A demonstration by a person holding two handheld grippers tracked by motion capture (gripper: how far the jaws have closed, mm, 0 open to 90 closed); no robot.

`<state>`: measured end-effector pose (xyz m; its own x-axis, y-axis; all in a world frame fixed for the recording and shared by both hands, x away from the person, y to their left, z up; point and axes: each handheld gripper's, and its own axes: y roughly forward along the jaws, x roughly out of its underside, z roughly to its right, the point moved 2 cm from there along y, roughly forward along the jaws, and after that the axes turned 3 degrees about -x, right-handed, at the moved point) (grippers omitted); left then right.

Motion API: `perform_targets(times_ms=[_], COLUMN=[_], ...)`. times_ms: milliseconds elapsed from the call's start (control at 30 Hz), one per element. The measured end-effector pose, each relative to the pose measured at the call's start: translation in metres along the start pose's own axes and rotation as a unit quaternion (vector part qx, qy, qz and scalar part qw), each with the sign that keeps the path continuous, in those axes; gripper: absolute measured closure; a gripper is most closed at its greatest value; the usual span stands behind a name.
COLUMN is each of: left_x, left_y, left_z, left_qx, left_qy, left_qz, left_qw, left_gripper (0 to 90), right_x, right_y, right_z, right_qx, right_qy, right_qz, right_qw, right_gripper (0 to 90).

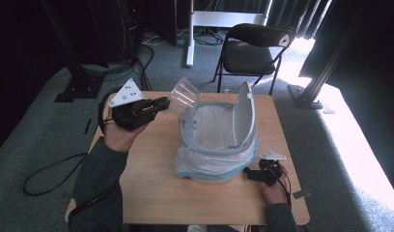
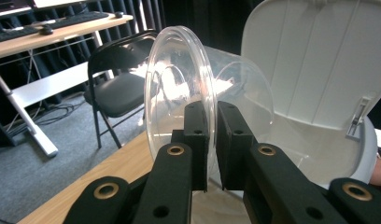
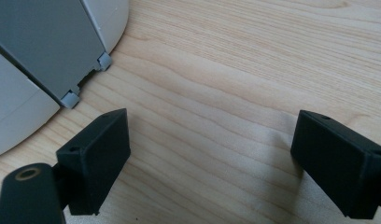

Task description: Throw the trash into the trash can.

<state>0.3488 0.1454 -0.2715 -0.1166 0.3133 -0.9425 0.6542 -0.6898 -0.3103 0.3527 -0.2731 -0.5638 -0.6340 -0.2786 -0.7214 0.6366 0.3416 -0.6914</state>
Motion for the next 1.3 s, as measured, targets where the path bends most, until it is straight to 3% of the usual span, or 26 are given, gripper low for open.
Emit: perform_targets(times_ms=[667,1300], left_x=[-0.016,-0.023], left_y=[0.019,0.039], left_z=[0.021,0.038], left_qx=[0.035,0.072], left_qy=[0.017,0.019], left_qz=[0.006,0.010], left_qw=[0.9992,0.9971], left_gripper=[83.8,83.7], right_x=[0.000,0.000], right_y=[0.000,0.000], right_z=[0.000,0.000], right_qx=[0.000,0.000], right_qy=[0.000,0.000], right_qz=[0.000,0.000], right_qw=[1.0000,1.0000], right_gripper=[11.0,11.0])
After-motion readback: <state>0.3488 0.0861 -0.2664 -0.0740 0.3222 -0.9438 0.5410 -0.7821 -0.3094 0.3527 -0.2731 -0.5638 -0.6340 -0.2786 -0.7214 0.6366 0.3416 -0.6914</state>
